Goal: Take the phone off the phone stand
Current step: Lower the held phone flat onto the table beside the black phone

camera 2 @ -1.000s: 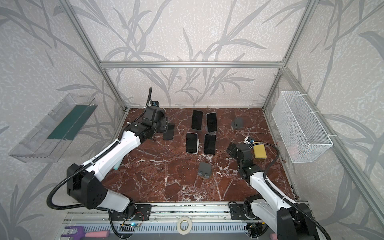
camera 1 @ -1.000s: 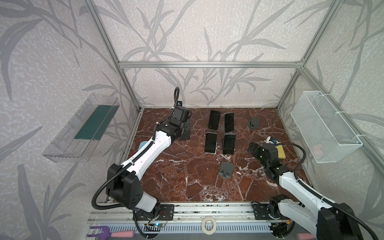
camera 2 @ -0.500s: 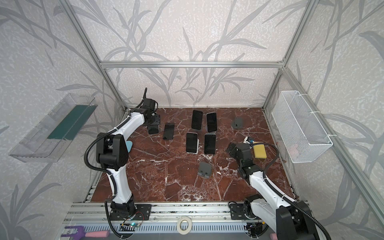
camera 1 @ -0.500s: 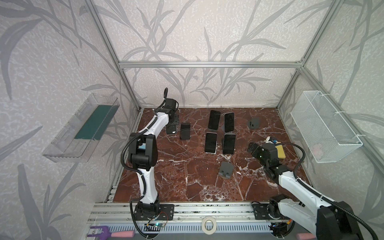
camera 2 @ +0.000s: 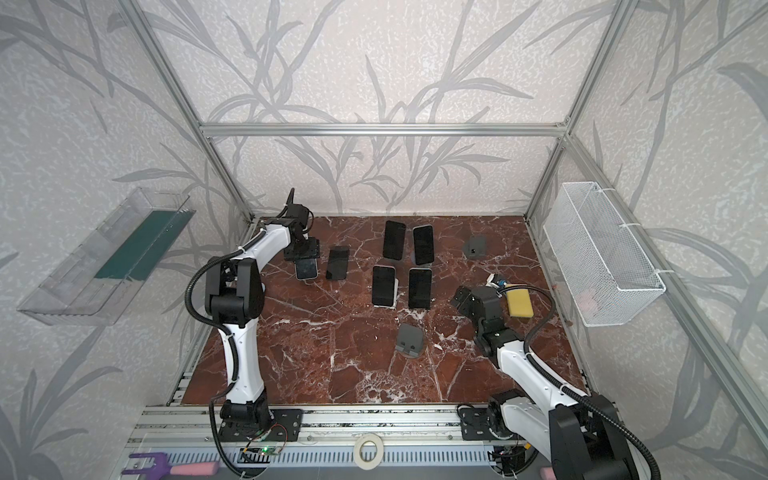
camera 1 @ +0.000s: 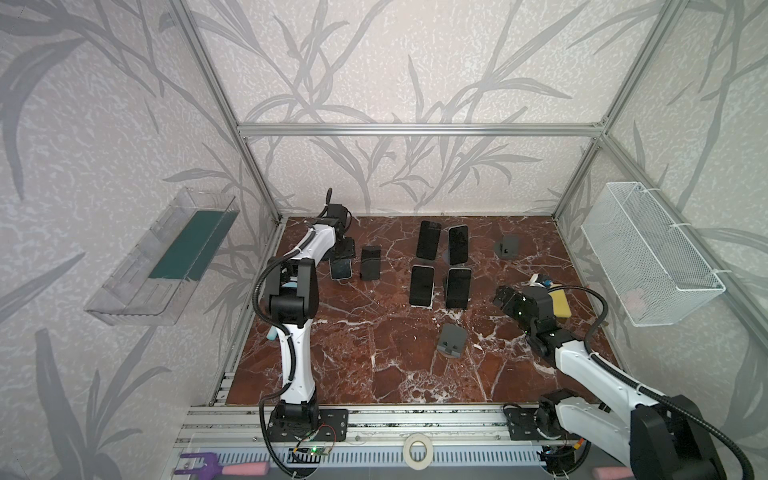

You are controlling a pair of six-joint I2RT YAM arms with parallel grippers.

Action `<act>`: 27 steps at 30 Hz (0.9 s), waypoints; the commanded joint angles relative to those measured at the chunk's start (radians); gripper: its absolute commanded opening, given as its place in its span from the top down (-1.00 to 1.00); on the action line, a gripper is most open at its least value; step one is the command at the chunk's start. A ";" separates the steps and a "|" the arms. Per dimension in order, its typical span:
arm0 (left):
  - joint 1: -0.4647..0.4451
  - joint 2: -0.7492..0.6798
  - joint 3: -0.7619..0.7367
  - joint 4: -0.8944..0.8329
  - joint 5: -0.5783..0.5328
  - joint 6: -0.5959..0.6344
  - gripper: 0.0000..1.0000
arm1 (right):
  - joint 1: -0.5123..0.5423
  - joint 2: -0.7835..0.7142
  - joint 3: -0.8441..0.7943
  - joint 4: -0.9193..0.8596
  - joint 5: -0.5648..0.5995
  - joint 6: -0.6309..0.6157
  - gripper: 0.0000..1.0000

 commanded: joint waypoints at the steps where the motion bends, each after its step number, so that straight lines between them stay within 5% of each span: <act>1: 0.005 0.013 0.058 -0.017 0.026 0.010 -0.33 | -0.002 0.012 0.009 0.025 0.017 -0.013 -0.94; 16: 0.009 0.095 0.133 -0.075 0.046 0.035 -0.38 | -0.002 0.062 0.018 0.045 0.009 -0.020 -0.92; 27: 0.015 0.196 0.274 -0.210 0.161 0.079 -0.41 | -0.002 0.077 0.022 0.047 0.020 -0.026 -0.92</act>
